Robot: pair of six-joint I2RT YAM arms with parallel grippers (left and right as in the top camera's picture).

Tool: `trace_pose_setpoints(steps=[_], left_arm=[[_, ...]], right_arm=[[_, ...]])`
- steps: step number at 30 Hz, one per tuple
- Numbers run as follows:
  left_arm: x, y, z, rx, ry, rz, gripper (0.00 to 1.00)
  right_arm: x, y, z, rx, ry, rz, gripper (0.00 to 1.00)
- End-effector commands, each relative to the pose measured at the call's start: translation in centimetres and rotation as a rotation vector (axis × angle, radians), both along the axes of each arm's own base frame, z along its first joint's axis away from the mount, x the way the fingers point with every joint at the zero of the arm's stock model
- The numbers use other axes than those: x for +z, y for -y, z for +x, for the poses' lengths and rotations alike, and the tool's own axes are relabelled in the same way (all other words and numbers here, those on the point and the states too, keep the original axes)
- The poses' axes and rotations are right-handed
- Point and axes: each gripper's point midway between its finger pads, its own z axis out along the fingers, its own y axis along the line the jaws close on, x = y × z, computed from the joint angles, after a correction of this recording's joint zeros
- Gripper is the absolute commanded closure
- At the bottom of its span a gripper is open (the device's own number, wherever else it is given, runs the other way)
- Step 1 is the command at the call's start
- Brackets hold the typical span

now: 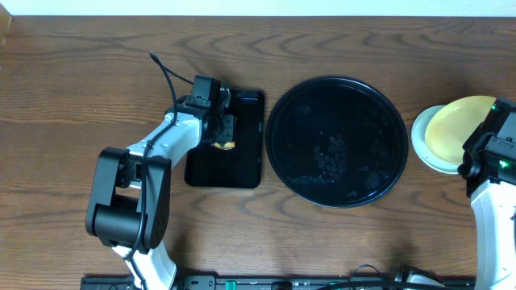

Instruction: Clean dirty plates on tray and stack at the side

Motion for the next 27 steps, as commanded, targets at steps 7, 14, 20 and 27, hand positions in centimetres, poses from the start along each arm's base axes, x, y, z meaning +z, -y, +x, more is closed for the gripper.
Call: trace_pose_setpoints(steps=[7, 14, 20, 27], left_arm=[[2.2, 0.5, 0.2, -0.021, 0.031, -0.027, 0.91], [6.7, 0.3, 0.6, -0.016, 0.133, -0.034, 0.51], [5.9, -0.1, -1.1, -0.015, 0.057, -0.018, 0.41], [8.3, -1.8, -2.3, 0.030, 0.065, 0.016, 0.40]], right_arm=[[1.2, 0.5, 0.5, -0.019, 0.060, 0.002, 0.99], [0.3, 0.8, 1.2, -0.024, 0.055, 0.009, 0.99], [-1.6, 0.9, 2.7, -0.014, 0.055, 0.043, 0.71], [-3.8, -4.0, 6.2, 0.238, 0.110, 0.286, 0.54]])
